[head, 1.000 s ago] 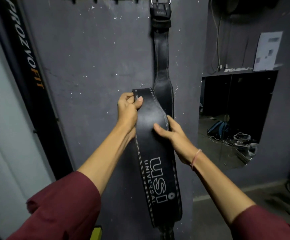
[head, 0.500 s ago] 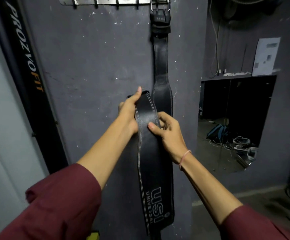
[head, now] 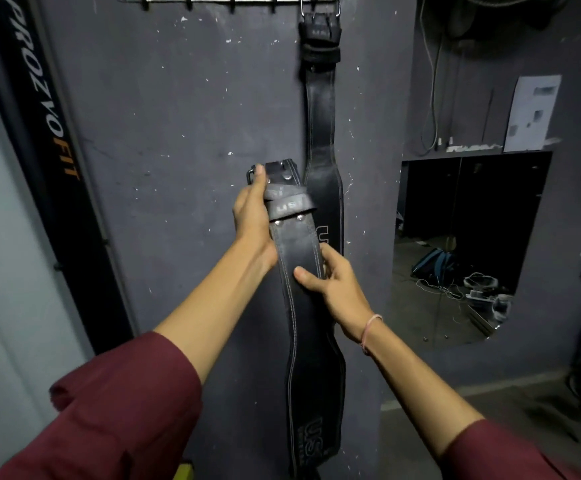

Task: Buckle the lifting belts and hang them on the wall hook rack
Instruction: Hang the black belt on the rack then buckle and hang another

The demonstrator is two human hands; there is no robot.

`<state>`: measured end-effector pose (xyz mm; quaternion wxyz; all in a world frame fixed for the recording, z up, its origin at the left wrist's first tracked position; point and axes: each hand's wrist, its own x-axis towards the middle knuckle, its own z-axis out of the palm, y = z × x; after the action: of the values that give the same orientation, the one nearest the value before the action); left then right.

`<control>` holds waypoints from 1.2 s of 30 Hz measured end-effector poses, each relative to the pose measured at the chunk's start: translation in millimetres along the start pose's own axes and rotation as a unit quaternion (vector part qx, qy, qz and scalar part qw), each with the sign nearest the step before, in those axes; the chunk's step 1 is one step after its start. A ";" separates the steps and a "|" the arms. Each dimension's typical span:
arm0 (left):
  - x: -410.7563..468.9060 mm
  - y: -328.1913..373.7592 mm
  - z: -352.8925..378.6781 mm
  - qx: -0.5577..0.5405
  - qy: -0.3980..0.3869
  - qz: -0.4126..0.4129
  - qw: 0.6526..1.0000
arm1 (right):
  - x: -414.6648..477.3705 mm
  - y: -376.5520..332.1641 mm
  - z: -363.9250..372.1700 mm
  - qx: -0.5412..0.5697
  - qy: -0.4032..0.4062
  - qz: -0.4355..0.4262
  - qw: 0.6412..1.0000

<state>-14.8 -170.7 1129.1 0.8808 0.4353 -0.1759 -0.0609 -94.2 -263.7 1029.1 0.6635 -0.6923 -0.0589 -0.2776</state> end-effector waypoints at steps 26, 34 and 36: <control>-20.4 -2.7 21.1 0.194 0.012 0.265 0.945 | 8.7 -47.8 8.3 0.047 0.046 -0.097 0.993; -16.6 -15.9 4.7 0.203 0.051 0.252 0.945 | -30.0 3.1 -2.3 0.011 -0.022 0.041 0.999; -16.4 -18.9 7.6 0.209 0.051 0.247 0.945 | -3.5 -39.9 -1.2 0.049 -0.004 -0.006 0.999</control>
<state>-31.9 -183.6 1114.3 0.7654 0.5548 -0.2416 0.2190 -115.5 -259.4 1062.8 0.6946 -0.6598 -0.0787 -0.2755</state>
